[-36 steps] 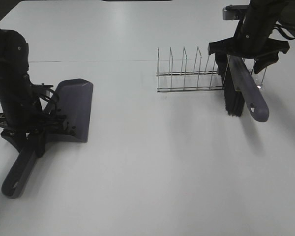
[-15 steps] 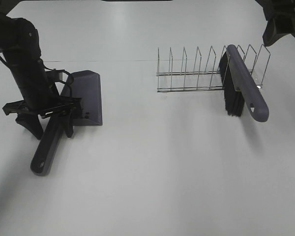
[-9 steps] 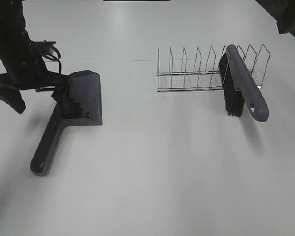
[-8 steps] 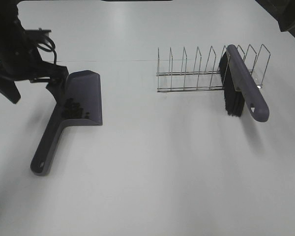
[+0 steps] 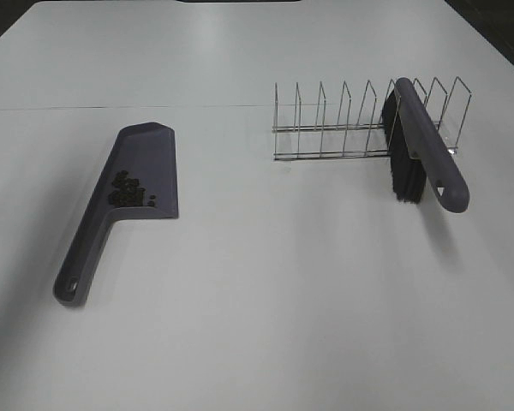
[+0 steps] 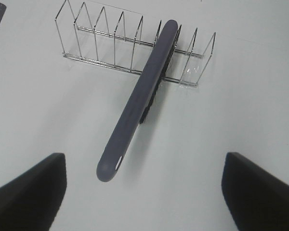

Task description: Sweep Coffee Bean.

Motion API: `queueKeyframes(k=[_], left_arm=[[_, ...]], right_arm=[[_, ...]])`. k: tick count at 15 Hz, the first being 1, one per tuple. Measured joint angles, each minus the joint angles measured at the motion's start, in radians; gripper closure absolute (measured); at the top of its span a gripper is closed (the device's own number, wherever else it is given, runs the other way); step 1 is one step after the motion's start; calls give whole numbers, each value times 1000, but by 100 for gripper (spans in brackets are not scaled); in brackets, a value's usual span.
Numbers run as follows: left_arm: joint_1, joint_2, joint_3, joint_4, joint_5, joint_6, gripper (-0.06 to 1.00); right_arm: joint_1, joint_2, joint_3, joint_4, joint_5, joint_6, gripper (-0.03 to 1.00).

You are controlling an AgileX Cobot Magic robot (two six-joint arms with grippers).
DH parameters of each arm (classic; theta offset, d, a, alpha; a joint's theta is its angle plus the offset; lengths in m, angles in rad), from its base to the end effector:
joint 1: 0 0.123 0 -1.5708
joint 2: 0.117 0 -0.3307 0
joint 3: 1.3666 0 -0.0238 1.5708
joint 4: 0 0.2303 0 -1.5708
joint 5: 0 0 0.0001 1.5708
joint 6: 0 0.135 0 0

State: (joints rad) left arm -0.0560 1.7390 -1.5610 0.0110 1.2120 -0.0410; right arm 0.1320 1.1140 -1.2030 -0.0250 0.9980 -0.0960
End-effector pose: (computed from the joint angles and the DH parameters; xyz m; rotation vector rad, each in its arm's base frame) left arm 0.3597 -0.0188 0.3130 0.0251 2.8733 -0.0033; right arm 0.2028 0.0241 0.3997 -0.2784 2.3760 -0.0146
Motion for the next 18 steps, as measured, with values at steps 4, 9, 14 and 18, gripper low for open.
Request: queueKeyframes(k=[4, 9, 14, 18], left_arm=[[32, -169, 161, 0, 4, 0, 0], [32, -543, 559, -29, -89, -5, 0], [32, -883, 791, -29, -88, -8, 0], [32, -1180, 898, -29, -30, -8, 0]], right_arm=[[0, -105, 0, 32, 39, -19, 20], [0, -270, 134, 39, 93, -20, 20], [0, -509, 447, 40, 93, -20, 20], [0, -726, 666, 43, 93, -20, 20]])
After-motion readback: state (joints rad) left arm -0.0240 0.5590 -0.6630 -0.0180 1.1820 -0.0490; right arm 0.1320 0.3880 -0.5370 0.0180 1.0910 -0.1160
